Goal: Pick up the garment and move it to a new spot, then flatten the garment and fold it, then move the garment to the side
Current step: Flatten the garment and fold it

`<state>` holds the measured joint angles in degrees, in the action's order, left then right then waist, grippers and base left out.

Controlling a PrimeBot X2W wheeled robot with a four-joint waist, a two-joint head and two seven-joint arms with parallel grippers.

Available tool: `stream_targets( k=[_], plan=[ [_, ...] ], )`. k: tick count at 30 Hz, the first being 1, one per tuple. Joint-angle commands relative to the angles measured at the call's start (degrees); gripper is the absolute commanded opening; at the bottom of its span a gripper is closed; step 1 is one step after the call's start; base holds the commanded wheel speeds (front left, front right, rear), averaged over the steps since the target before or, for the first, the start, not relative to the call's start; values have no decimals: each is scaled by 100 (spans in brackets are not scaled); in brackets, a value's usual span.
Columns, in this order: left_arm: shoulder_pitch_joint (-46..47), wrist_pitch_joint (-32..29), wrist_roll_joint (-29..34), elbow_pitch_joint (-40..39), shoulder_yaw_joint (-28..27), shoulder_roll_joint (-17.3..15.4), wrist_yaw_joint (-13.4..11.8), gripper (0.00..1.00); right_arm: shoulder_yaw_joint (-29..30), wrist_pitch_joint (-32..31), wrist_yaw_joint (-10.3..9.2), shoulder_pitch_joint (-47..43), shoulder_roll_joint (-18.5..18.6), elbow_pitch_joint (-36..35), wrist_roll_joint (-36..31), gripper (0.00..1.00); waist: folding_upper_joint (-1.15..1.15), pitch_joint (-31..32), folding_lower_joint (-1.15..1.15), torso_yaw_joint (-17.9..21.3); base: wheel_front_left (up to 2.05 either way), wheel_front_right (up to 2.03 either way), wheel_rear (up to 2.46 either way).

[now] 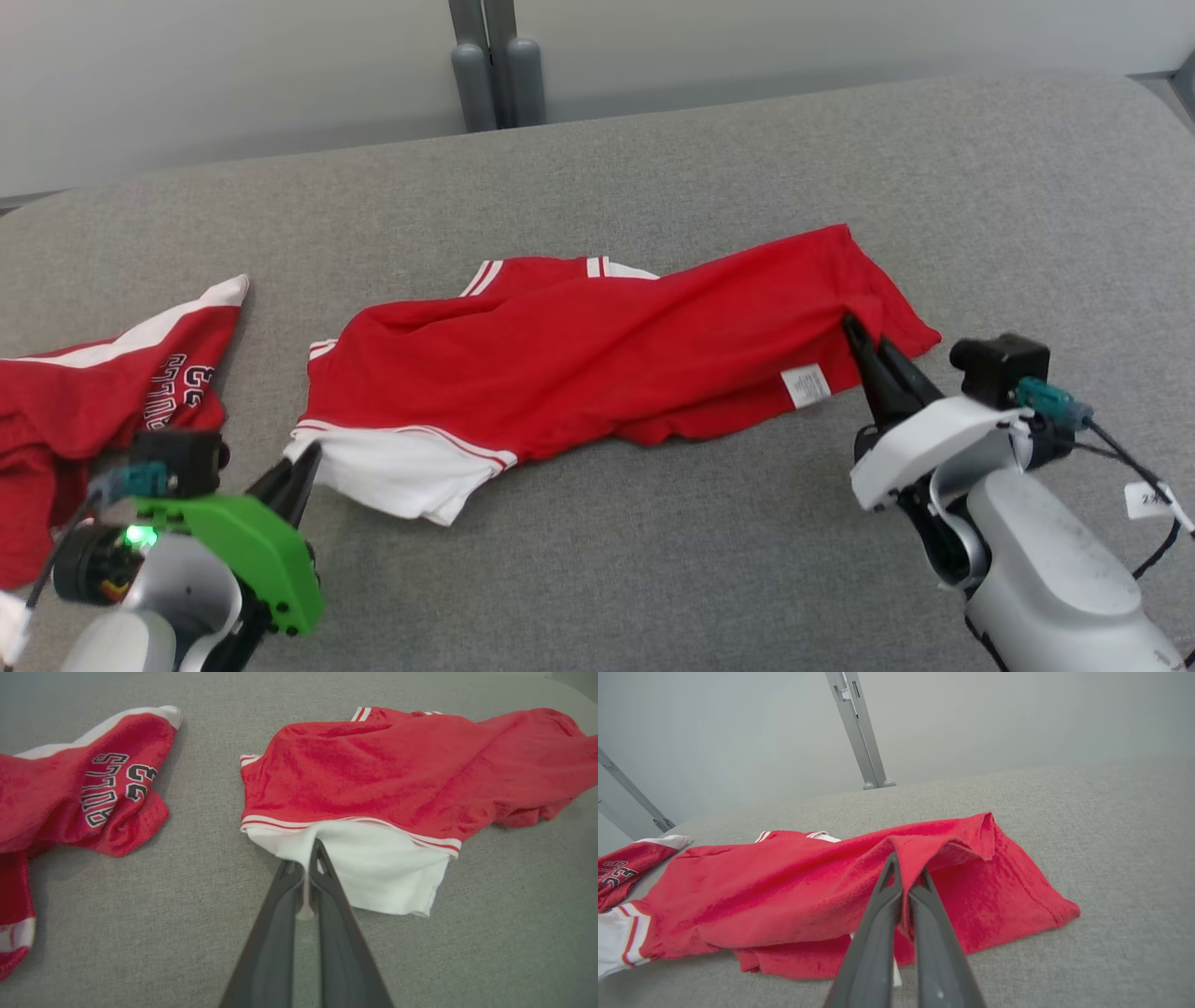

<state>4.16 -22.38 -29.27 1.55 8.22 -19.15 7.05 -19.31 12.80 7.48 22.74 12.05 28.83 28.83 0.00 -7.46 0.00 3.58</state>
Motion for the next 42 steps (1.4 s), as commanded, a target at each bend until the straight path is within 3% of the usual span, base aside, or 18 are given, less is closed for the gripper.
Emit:
stream_targets(
  k=[1,8,12,16,24,32,42],
  plan=[
    [302,-150,-129,-61,92,-38,31,0,-31,45,3,182,92,-43,-43,0,0,-121,0,0,0,0,0],
    [2041,-1935,-947,283,794,-476,50,0,-296,-293,3,1237,275,7,22,0,0,-680,0,-85,0,0,0],
    [3200,-2364,-1201,502,1046,-737,47,0,-607,-570,3,2142,387,14,279,0,0,-1119,0,-40,0,0,0],
    [4321,-2082,-1111,801,1241,-898,48,0,-874,-688,3,3110,489,111,854,0,0,-1558,0,8,0,0,0],
    [6396,-1470,-1055,1978,1775,-993,48,0,-1423,-512,2,5059,811,761,1343,0,0,-2260,0,-45,0,0,0],
    [8200,-2265,-1281,3326,1920,-865,42,0,-1934,-962,2,6780,940,1510,1712,0,0,-2755,0,-145,0,0,0],
    [9813,-1508,-842,4118,2001,-701,33,0,-2224,-485,2,8466,882,2127,1684,0,0,-2830,0,-223,0,0,0]
  ],
)
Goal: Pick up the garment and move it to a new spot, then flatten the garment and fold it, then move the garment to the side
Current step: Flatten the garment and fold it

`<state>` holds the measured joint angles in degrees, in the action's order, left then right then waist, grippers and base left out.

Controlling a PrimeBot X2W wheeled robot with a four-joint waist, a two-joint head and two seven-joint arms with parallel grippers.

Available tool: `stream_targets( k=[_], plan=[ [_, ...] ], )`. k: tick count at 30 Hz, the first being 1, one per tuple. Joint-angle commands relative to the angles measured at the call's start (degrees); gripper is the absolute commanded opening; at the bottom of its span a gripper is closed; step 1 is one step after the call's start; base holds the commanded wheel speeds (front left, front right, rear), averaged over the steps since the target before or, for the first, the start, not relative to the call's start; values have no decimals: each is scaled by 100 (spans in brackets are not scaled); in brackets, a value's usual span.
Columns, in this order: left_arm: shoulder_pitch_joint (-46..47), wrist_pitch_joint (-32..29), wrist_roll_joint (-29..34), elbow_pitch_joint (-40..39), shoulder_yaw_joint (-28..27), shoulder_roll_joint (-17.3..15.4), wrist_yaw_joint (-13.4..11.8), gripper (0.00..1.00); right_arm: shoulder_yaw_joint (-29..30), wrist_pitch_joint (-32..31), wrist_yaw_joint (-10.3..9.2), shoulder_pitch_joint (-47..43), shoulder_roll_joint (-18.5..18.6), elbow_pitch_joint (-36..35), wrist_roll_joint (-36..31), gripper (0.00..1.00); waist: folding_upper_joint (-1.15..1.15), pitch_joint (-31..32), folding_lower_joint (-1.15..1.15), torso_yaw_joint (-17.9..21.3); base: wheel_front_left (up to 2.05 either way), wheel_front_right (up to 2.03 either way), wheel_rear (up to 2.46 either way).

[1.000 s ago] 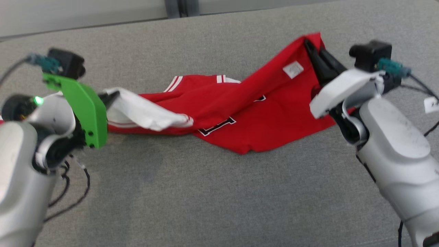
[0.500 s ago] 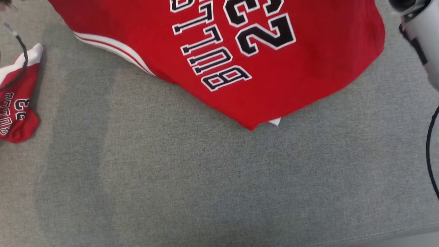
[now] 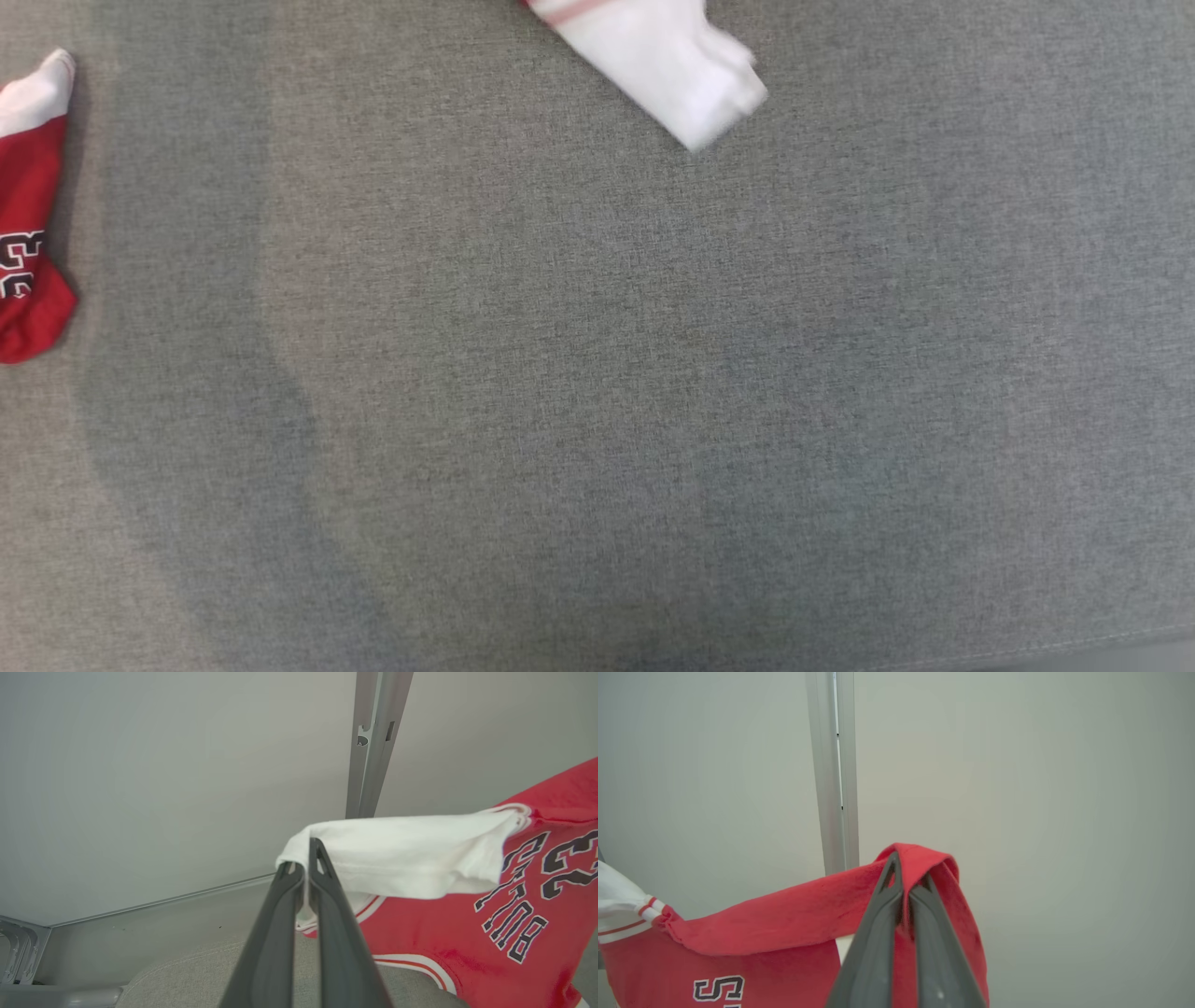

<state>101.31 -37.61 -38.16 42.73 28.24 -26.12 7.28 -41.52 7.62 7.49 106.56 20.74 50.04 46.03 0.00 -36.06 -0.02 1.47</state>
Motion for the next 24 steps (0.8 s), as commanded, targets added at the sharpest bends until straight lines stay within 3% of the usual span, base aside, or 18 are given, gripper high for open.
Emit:
stream_targets(
  k=[1,9,16,24],
  plan=[
    [186,75,72,101,38,20,13,0,-39,104,1,162,5,79,-49,0,0,69,2,-23,0,0,0],
    [625,194,-118,622,279,97,23,0,-288,307,1,357,-95,449,170,0,0,353,2,-38,0,0,0],
    [59,-110,-804,658,600,111,25,0,-690,104,1,-156,6,435,609,0,0,559,2,-110,0,0,0],
    [-966,-766,-1491,156,1188,-279,26,0,-1173,-268,2,-1201,220,48,1479,0,0,1121,2,-143,0,0,0]
  ],
)
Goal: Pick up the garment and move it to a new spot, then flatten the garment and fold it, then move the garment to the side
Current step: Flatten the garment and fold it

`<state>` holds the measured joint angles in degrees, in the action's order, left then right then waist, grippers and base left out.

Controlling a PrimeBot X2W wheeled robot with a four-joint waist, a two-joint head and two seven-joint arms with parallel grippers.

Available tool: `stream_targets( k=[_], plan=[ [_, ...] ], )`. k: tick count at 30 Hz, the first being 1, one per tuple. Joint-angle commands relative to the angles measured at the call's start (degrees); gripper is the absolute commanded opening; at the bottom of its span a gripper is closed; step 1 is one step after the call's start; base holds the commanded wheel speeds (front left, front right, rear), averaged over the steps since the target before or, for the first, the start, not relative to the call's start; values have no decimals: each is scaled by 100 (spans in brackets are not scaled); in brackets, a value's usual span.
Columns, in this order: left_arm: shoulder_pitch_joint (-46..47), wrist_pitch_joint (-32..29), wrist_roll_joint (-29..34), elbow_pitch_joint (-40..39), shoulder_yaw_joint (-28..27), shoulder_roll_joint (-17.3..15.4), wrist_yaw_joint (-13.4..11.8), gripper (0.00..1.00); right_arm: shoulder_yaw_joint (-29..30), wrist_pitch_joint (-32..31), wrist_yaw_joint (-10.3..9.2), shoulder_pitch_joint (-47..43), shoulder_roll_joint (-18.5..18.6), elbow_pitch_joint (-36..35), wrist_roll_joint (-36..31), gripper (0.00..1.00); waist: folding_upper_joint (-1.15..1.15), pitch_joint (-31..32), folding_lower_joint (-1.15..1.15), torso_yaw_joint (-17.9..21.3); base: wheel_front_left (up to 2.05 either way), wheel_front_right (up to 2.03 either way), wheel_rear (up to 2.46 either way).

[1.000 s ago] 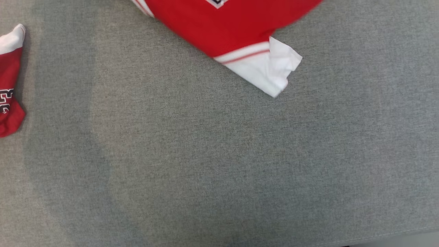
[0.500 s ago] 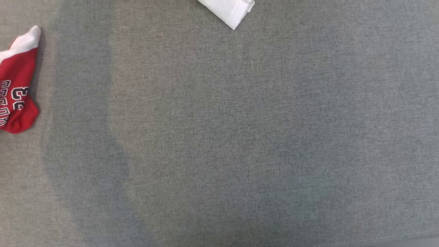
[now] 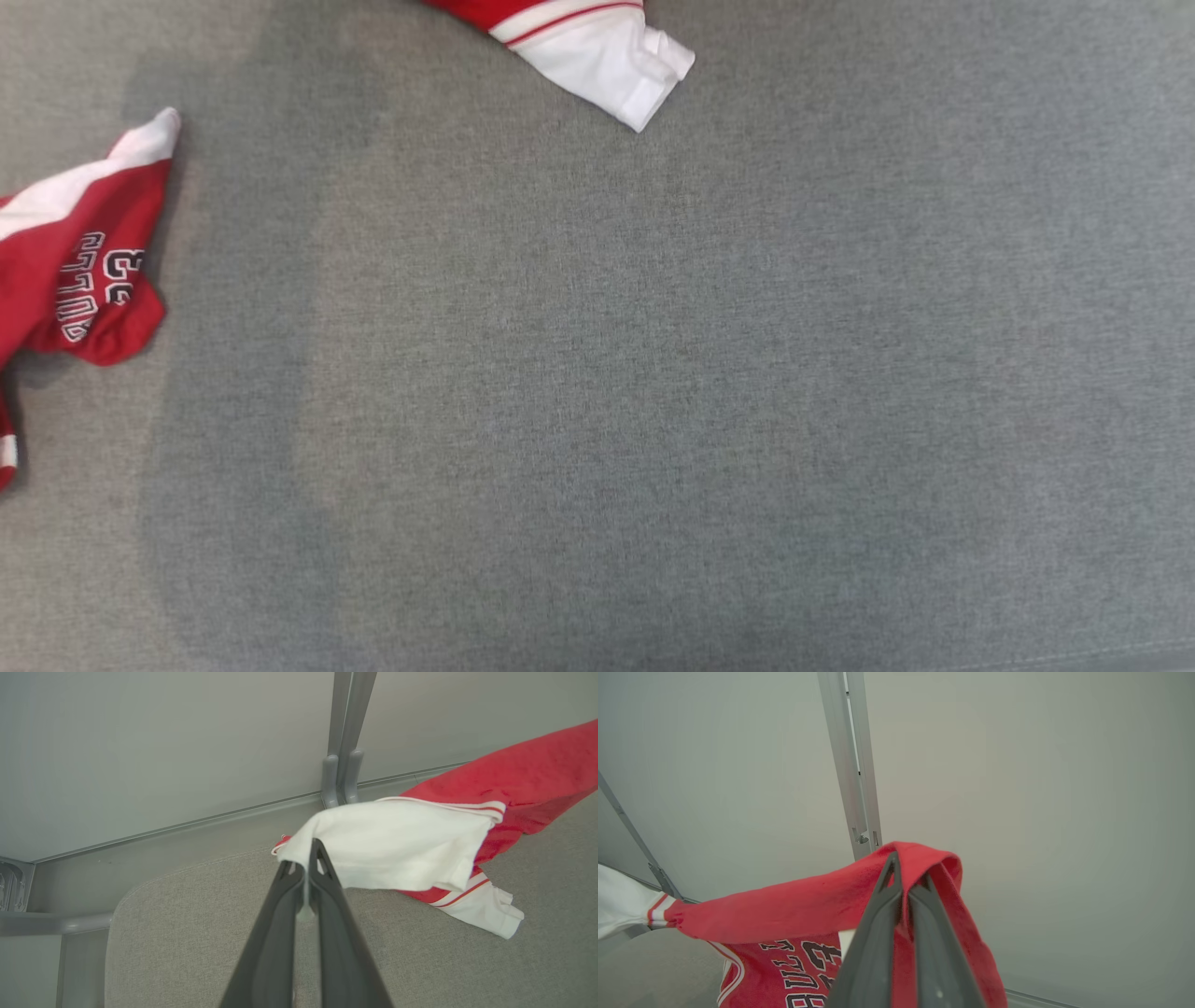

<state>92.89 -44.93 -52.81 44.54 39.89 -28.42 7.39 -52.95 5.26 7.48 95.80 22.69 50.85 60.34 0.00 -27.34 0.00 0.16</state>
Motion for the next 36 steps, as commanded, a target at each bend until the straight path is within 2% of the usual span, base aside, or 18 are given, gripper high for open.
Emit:
stream_targets(
  k=[1,10,15,19,23,32,36],
  plan=[
    [-273,-109,-107,-95,71,-113,15,0,-99,-83,2,-267,57,-94,151,0,0,343,0,-2,0,0,0],
    [-2100,-915,-1210,-1471,503,-944,15,0,-903,-834,3,-1825,533,-1029,1129,0,0,1285,0,91,0,0,0],
    [-3126,-1066,-1747,-2308,534,-1436,13,0,-1309,-1254,3,-2544,925,-1583,1575,0,0,1759,0,136,0,0,0],
    [-3917,-1035,-2057,-3012,520,-1831,-178,0,-1573,-1597,3,-3067,1276,-2057,1909,0,0,2075,0,207,0,0,0],
    [-4806,-861,-2456,-3835,441,-2250,-479,0,-1719,-1792,3,-3619,1570,-2615,2223,0,0,2286,0,314,0,0,0],
    [-6514,-387,-3018,-5408,453,-3163,-1091,0,-1905,-2085,3,-4602,2356,-3635,2439,0,0,2377,0,376,0,0,0],
    [-6980,-311,-3227,-5841,504,-3434,-1250,0,-1950,-2320,3,-4940,2694,-4006,2474,0,0,2400,0,338,0,0,0]
  ],
)
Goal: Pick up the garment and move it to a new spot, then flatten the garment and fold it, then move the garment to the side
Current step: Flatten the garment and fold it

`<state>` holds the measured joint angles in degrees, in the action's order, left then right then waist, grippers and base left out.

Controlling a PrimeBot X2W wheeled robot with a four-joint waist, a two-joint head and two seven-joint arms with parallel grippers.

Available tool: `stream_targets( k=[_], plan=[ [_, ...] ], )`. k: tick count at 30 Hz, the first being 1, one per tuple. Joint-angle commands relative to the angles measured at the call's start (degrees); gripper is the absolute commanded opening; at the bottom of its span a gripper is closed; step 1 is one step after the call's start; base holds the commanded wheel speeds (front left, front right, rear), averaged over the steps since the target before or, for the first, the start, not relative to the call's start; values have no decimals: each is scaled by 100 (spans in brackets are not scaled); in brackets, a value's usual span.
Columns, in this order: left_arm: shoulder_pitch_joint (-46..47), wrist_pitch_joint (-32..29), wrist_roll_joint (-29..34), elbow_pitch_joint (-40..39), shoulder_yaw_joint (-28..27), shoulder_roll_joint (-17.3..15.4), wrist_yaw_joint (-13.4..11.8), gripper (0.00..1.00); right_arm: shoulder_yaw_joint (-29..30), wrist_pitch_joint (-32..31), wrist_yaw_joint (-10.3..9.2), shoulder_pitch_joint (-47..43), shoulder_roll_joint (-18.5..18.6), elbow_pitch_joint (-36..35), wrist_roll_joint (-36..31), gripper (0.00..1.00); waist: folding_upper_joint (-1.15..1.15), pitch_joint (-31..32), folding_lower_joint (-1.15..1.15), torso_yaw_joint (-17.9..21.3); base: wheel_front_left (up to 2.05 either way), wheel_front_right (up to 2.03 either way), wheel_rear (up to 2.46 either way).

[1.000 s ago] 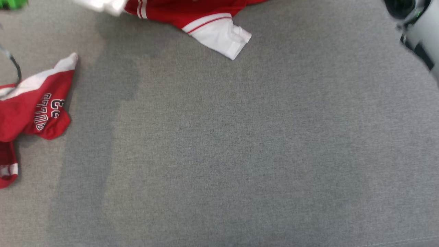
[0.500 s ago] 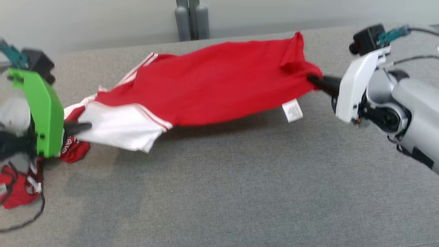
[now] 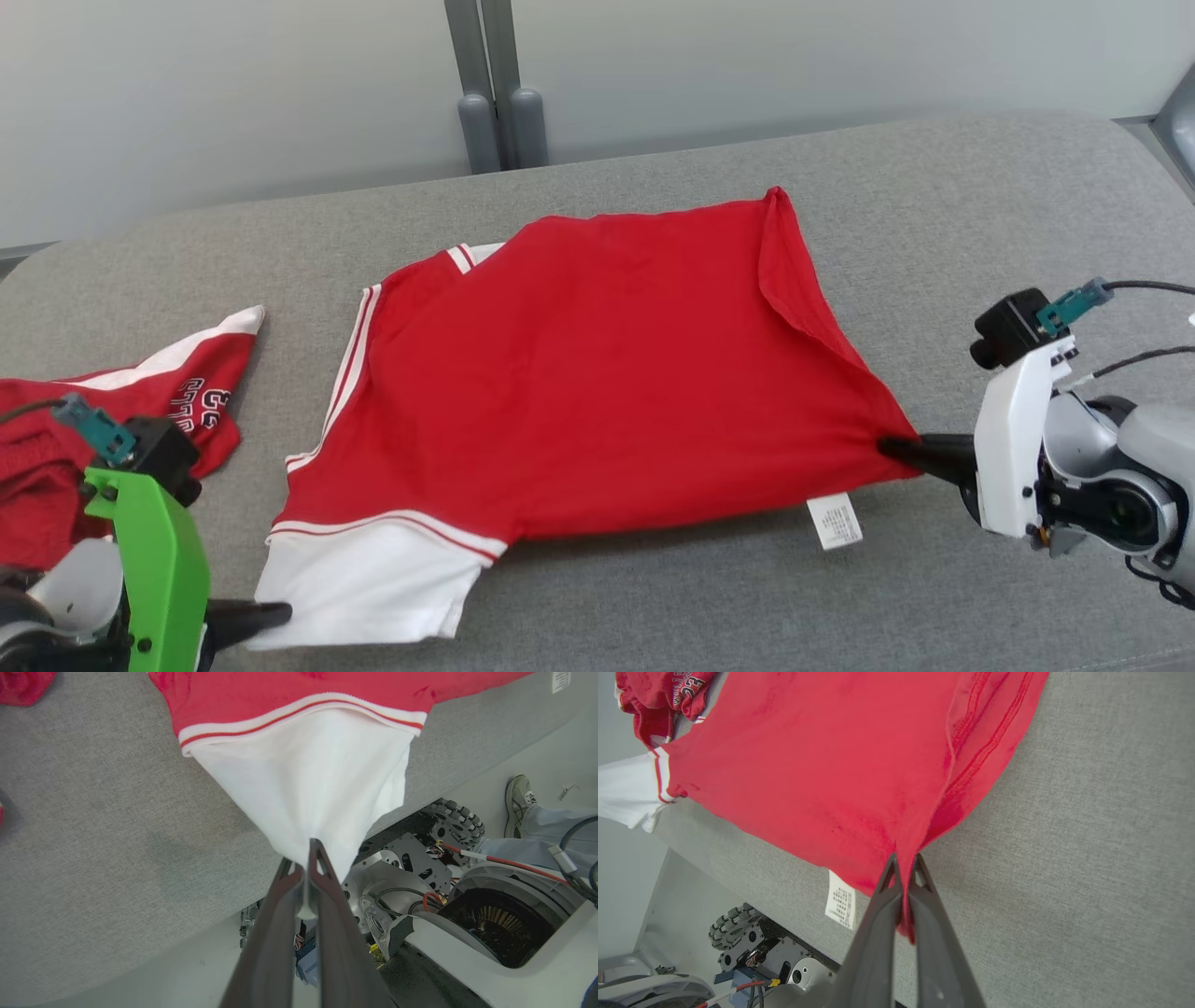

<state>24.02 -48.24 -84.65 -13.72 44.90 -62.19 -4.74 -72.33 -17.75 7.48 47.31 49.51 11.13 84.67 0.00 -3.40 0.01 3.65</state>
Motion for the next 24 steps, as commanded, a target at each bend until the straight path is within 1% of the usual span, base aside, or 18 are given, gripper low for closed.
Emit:
stream_targets(
  k=[1,5,10,20,24],
  plan=[
    [-214,40,-103,-138,14,-125,-51,0,-20,-84,3,-187,119,-145,63,0,0,14,-1,-24,0,0,0],
    [-526,122,-361,-570,-2,-332,-135,0,-16,-235,3,-460,492,-520,207,0,0,11,-1,-61,0,0,0],
    [-717,268,-454,-797,-40,-444,-185,0,24,-206,3,-663,763,-687,333,0,0,-23,-1,-78,0,0,0],
    [-617,557,-370,-790,-182,-316,-102,0,153,33,3,-842,775,-668,369,0,0,-152,-1,-67,0,0,0],
    [-643,675,-308,-659,-172,-224,-62,0,178,128,3,-896,708,-546,288,0,0,-200,-1,-49,0,0,0]
  ],
)
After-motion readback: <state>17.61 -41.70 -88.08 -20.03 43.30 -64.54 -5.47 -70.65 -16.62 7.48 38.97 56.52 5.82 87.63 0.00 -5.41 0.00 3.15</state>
